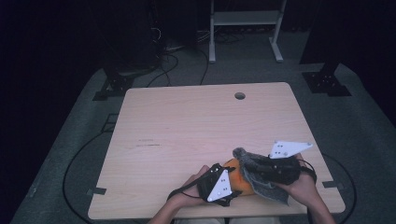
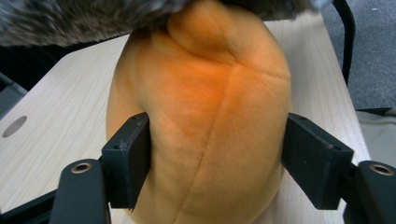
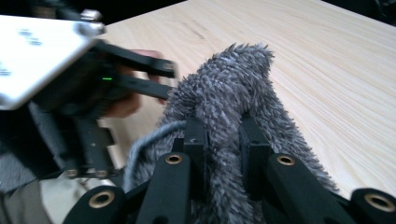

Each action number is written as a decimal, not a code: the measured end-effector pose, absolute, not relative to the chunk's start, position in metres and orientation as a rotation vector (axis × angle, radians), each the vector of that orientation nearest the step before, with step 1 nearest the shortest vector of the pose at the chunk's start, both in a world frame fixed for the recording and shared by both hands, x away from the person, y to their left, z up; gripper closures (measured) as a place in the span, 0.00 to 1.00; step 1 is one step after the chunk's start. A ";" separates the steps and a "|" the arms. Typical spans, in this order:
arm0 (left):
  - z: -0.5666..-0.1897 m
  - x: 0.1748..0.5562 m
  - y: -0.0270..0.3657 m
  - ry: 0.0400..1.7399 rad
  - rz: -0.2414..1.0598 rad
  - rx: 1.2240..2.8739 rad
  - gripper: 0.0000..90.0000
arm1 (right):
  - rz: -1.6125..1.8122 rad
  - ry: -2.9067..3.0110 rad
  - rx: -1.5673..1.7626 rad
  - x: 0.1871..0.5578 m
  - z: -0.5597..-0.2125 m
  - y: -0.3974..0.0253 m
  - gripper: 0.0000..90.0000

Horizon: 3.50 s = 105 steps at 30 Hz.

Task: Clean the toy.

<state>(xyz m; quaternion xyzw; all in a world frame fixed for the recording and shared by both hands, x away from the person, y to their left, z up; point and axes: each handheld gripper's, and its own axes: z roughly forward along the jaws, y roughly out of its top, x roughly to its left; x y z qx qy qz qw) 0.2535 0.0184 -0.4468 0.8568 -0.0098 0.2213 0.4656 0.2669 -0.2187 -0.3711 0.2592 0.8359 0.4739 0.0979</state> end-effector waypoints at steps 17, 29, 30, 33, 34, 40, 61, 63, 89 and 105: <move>-0.447 0.267 0.028 0.067 0.474 2.093 0.33 | 1.514 2.369 1.066 0.282 -0.400 -0.271 0.85; -0.449 0.276 0.036 0.131 0.421 2.095 0.30 | 1.592 2.339 1.154 0.286 -0.412 -0.282 0.85; -0.448 0.277 0.038 0.142 0.420 2.099 0.30 | 1.576 2.344 1.096 0.284 -0.407 -0.274 0.85; -0.448 0.279 0.041 0.164 0.408 2.096 0.31 | 1.583 2.347 1.089 0.285 -0.409 -0.273 0.85; -0.448 0.280 0.042 0.173 0.405 2.091 0.31 | 1.545 2.344 1.123 0.287 -0.414 -0.276 0.84; -0.449 0.287 0.044 0.237 0.364 2.071 0.32 | 1.500 2.339 1.161 0.284 -0.417 -0.281 0.84; -0.452 0.299 0.050 0.384 0.290 2.007 0.39 | 1.483 2.364 0.869 0.264 -0.392 -0.233 0.81; -0.452 0.299 0.051 0.387 0.287 2.004 0.39 | 1.473 2.364 0.865 0.265 -0.394 -0.232 0.81; -0.449 0.292 0.032 0.286 0.360 2.019 0.34 | 1.453 2.391 0.870 0.263 -0.391 -0.239 0.82; -0.428 0.281 0.036 0.232 0.466 2.035 0.39 | 1.482 2.314 0.971 0.272 -0.389 -0.245 0.83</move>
